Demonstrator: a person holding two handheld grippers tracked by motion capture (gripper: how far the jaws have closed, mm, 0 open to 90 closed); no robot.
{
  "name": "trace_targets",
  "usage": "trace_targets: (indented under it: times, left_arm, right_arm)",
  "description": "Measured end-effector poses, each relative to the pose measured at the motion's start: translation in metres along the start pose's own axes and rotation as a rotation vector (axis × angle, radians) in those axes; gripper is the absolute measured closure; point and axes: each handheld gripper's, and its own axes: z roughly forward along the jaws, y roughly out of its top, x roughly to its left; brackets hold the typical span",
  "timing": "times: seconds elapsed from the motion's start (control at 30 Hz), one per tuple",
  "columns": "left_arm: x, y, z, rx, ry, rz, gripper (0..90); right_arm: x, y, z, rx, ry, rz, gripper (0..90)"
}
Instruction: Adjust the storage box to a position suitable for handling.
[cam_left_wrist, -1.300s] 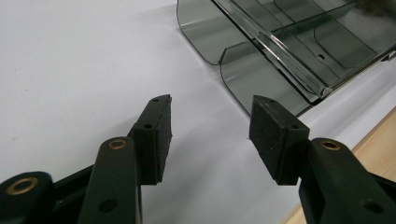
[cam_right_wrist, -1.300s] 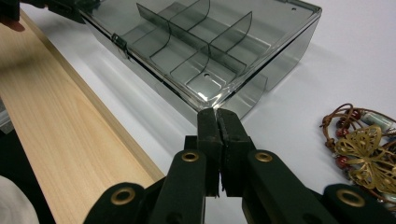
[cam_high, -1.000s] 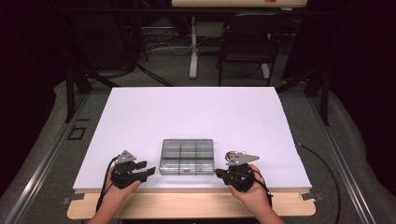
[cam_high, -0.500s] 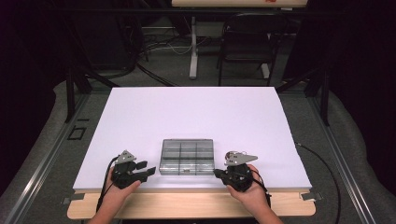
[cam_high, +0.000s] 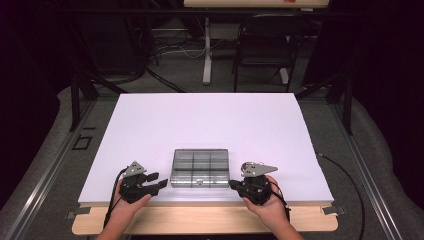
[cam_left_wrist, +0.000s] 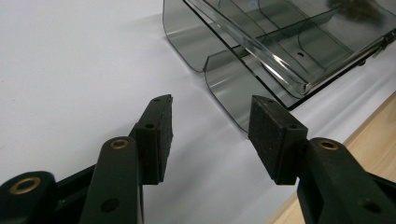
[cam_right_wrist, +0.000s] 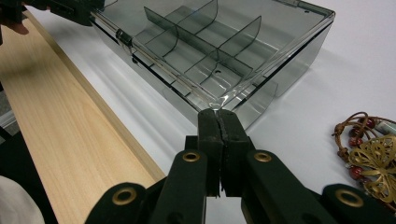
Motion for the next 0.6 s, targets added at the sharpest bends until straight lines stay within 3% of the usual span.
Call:
trace_targets:
  times: [0.43, 0.6]
  left_arm:
    - [-0.009, 0.003, -0.007, -0.038, -0.023, 0.016, 51.3]
    - [-0.011, 0.004, -0.008, -0.030, -0.022, 0.032, 52.3]
  right_arm:
    - [0.000, 0.002, -0.001, -0.017, -0.003, -0.002, 88.9]
    - [0.000, 0.002, -0.001, -0.022, -0.006, -0.001, 88.7]
